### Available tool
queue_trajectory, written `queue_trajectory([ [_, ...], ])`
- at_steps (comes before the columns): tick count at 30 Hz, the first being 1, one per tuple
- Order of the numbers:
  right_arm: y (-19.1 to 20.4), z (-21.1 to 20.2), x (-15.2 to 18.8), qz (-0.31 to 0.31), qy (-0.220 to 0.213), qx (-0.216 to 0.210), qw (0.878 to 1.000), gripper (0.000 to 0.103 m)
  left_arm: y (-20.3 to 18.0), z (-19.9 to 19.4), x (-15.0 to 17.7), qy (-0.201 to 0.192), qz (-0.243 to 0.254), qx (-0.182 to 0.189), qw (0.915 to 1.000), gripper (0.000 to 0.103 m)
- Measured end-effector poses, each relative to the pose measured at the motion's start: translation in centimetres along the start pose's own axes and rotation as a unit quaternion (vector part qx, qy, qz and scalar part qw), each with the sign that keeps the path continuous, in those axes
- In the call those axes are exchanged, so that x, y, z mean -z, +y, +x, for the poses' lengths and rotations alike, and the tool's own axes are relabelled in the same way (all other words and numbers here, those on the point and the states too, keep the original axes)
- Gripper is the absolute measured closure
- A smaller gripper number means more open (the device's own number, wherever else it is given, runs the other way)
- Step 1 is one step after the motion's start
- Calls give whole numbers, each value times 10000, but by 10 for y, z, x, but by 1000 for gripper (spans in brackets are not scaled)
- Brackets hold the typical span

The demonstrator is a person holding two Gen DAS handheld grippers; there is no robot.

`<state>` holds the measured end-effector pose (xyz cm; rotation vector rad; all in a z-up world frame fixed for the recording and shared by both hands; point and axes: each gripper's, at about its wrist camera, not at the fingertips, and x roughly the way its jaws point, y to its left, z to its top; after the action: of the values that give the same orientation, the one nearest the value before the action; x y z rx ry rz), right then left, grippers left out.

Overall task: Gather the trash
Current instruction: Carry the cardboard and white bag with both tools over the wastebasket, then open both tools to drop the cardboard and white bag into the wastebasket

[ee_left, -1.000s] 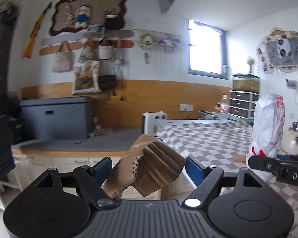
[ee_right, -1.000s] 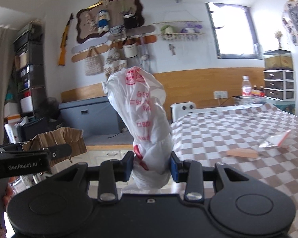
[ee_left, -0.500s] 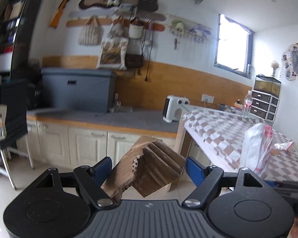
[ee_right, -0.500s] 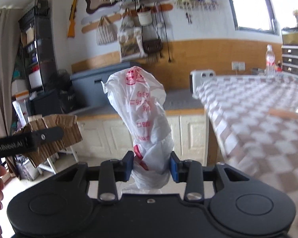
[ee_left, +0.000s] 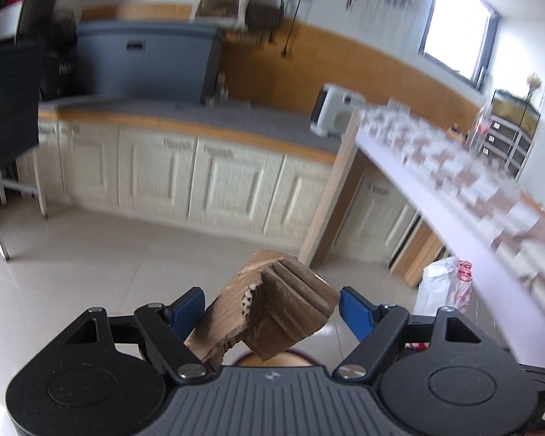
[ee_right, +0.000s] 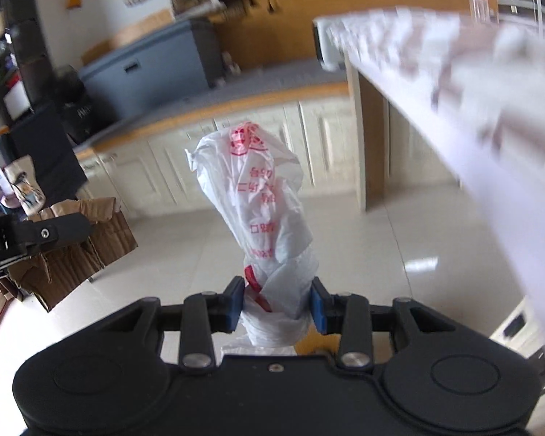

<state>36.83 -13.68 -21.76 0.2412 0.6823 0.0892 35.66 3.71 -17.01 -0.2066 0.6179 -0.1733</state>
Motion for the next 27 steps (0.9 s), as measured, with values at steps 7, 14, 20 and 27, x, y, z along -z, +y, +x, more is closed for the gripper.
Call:
queue_trajectory([
  [7,-23,65,27,346,641,197,9972,65,11,69,40,753,-112,-30,9971,22],
  [14,-49,125,52,896,1148,340,9888,64,21,125,71,1390,-160,-27,9902,22],
  [20,-61,176,64,1089,1530,474,9811,64,31,159,89,1757,-217,-36,9842,22],
  [27,-56,220,65,426,1825,529,9809,63,40,187,106,2064,-327,-76,9779,22],
])
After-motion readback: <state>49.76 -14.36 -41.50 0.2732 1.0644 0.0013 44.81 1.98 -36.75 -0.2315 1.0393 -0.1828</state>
